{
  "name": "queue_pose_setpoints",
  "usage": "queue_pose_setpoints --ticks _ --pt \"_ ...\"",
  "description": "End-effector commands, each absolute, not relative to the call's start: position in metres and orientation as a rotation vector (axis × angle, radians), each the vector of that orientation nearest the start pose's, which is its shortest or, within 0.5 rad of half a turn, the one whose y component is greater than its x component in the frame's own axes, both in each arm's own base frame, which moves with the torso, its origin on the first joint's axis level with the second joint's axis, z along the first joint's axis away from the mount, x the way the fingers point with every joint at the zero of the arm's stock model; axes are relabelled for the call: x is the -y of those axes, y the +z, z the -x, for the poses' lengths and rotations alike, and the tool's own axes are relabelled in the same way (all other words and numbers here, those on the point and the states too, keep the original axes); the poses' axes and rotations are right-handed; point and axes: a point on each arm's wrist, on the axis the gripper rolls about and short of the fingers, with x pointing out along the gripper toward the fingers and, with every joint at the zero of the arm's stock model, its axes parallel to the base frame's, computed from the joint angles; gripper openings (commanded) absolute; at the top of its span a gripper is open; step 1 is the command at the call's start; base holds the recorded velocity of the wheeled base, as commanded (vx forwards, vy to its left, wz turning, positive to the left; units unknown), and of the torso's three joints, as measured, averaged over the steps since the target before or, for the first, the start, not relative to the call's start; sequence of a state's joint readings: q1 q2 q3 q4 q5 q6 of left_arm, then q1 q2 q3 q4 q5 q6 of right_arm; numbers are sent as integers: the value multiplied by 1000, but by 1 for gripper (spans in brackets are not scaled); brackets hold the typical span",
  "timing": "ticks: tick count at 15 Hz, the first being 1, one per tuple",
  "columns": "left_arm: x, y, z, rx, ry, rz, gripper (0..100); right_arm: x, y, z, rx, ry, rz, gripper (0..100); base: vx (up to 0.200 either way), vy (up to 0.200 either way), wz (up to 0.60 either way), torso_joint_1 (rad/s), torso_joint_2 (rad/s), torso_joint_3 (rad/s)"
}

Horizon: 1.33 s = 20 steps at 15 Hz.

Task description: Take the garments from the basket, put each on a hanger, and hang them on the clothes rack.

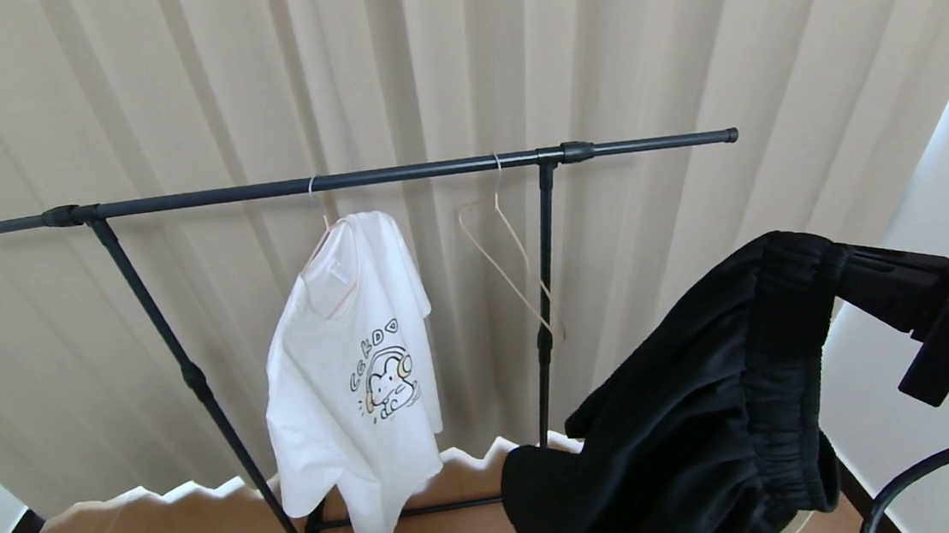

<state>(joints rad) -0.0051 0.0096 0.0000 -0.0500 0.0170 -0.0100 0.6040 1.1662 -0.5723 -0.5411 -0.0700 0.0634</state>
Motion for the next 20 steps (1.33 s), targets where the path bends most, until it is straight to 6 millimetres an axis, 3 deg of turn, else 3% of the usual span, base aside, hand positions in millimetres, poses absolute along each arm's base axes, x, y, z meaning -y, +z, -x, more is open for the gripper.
queue_pose_setpoints --ticks 1,2,4,6,8,10,13,15,18,20 --pt "-1 80 21 25 1 8 100 -100 229 -148 -100 529 -27 0 0 0 0 0 0 0" --pt "-1 81 17 -29 -15 -2 100 -104 227 -154 -125 527 -18 0 0 0 0 0 0 0" --pt "1 86 -10 -329 -98 -108 100 -127 218 -188 -209 502 19 0 0 0 0 0 0 0" --pt "6 125 -49 -423 -155 -128 100 -149 223 -221 -283 394 62 0 0 0 0 0 0 0" --pt "18 163 -97 -461 -191 -65 100 -160 221 -226 -348 346 -4 0 0 0 0 0 0 0" --pt "49 180 -136 -523 -245 13 100 -166 217 -233 -365 326 -44 0 0 0 0 0 0 0" --pt "111 182 -175 -594 -299 14 100 -174 218 -243 -353 263 -39 0 0 0 0 0 0 0" --pt "142 183 -191 -615 -352 32 100 -184 216 -244 -355 249 -54 0 0 0 0 0 0 0" --pt "208 188 -215 -632 -433 134 100 -200 216 -238 -349 281 -84 0 0 0 0 0 0 0" --pt "232 184 -221 -646 -463 144 100 -202 216 -241 -349 273 -109 0 0 0 0 0 0 0"
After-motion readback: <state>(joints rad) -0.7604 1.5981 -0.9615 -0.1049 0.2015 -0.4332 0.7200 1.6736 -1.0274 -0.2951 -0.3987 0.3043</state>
